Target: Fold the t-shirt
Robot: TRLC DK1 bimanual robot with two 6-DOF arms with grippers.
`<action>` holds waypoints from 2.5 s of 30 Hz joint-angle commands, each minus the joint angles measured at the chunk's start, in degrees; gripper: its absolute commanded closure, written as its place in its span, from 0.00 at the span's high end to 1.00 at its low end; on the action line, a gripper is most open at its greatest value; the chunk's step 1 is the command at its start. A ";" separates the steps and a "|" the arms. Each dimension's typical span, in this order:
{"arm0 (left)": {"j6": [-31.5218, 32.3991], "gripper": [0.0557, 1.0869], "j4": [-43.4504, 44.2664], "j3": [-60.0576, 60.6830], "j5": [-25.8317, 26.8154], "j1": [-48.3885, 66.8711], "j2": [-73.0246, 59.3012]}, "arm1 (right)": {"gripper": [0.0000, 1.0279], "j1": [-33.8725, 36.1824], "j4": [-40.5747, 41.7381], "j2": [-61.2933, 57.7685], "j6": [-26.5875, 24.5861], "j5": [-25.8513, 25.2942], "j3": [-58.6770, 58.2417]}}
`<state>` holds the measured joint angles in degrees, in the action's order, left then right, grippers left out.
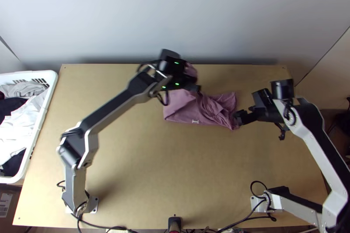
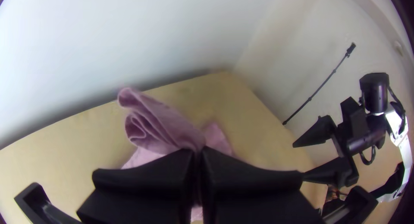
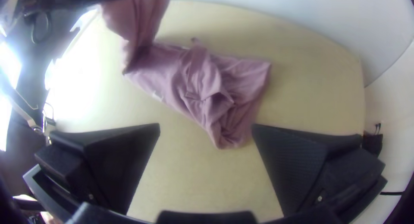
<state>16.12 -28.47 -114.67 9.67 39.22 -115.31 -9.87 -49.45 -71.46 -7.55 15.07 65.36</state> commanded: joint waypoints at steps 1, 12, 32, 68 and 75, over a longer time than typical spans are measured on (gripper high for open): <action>0.58 0.04 1.40 -9.25 0.00 5.51 -8.97 | 0.97 3.89 -1.88 3.70 -1.50 0.05 -2.43; 0.23 0.04 1.84 -13.91 0.17 8.06 -18.11 | 0.97 6.35 -1.88 4.84 -2.20 0.05 -4.10; 4.18 0.96 5.00 -16.64 -0.44 7.62 -16.18 | 0.97 5.21 -0.21 6.60 -1.33 0.13 -9.90; -5.05 0.95 -3.26 9.91 -5.63 0.24 -10.47 | 0.97 -11.31 21.85 -23.64 1.31 0.13 -1.99; -3.99 0.95 -10.47 0.50 -5.63 0.24 -2.91 | 0.97 -13.25 12.45 -21.18 -0.53 0.66 11.10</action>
<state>11.33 -34.15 -107.48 4.21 39.46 -123.22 -21.87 -31.73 -94.37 -6.72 15.29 67.29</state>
